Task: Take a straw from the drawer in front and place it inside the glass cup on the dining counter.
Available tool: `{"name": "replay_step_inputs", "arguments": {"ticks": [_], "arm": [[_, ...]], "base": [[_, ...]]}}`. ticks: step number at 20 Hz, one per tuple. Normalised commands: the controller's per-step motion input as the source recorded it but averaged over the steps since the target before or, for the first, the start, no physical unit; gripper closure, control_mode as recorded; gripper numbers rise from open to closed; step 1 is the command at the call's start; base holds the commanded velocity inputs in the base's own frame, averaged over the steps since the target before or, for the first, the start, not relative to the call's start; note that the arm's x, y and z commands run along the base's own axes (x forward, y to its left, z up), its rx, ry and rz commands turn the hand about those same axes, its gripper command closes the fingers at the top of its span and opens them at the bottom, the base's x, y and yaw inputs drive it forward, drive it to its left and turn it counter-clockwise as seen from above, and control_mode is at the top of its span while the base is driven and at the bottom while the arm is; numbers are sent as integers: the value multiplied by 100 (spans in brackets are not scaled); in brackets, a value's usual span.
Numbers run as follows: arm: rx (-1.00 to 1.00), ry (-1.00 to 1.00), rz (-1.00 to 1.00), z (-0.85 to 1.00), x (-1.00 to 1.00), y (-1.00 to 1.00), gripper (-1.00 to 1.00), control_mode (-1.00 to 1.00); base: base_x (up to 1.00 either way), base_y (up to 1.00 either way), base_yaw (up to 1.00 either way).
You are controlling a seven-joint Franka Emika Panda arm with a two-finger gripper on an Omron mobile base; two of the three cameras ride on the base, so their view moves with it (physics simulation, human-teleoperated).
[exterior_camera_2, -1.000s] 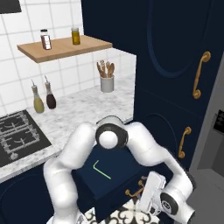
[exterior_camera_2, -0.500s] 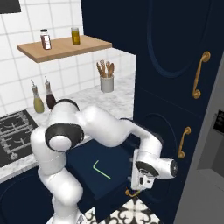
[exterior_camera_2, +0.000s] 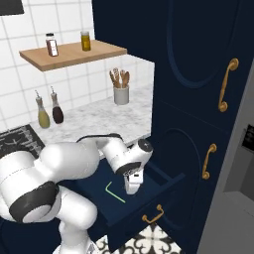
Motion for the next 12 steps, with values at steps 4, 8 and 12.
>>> {"name": "replay_step_inputs", "arguments": {"ticks": [4,8,12], "arm": [[-12,0,7,-30,6,34,-100,-100],[-3,6,22,-4,35,12,-100,-100],[-6,16,26,-11,41,9,-100,-100]], "base": [[0,0,0],[0,0,0],[0,0,0]]}}
